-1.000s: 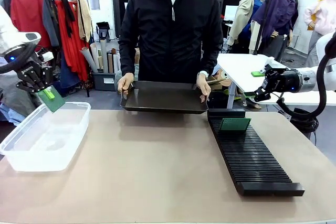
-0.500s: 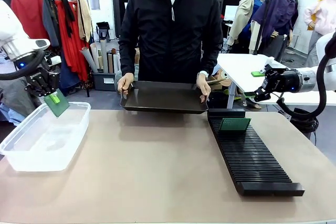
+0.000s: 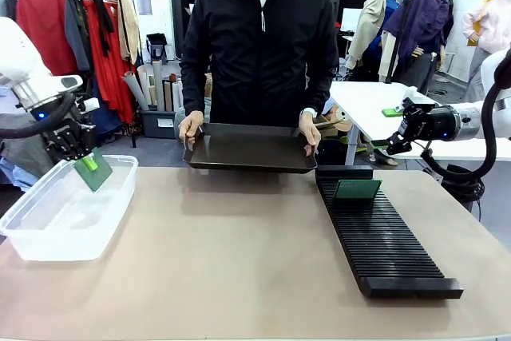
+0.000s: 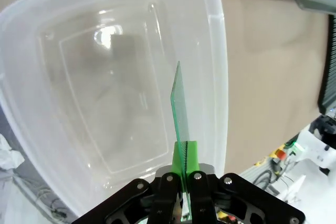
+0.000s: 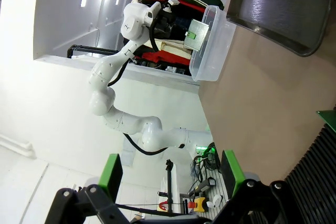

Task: Sort PCBs into racks and boxes based on the side picked up.
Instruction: If the short side of the Blank PCB is picked up, insert it into the PCB Rack ; if the long side is picked up, place it in the Organizing box.

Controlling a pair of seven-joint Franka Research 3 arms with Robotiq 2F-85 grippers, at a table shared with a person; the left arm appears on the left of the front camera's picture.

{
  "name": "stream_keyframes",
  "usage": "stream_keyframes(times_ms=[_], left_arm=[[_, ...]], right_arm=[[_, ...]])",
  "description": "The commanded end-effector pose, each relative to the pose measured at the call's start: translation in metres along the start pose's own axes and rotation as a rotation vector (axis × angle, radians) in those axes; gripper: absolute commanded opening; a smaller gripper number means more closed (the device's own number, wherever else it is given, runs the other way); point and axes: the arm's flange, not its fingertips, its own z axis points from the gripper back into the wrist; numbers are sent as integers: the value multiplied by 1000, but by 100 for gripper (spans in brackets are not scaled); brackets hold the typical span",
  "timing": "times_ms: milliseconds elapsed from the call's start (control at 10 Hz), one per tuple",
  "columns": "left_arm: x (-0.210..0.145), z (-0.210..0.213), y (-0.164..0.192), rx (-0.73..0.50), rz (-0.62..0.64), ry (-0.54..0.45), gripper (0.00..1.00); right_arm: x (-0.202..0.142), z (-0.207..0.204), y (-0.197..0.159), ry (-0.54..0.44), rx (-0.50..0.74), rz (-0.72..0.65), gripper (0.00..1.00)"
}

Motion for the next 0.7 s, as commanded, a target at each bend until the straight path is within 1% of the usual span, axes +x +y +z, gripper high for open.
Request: stream_keyframes(times_ms=[0,100,200,600], left_arm=[[-4,-17,3,-24,-40,-48,0],[-3,-26,5,-15,-46,-65,0],[-3,-34,9,-11,-51,-62,0],[-7,-55,22,-36,-40,-73,0]], right_arm=[[1,-1,2,-7,13,21,100],[1,-1,2,-7,13,21,100],[1,-1,2,-7,13,21,100],[1,-1,2,-7,13,21,100]])
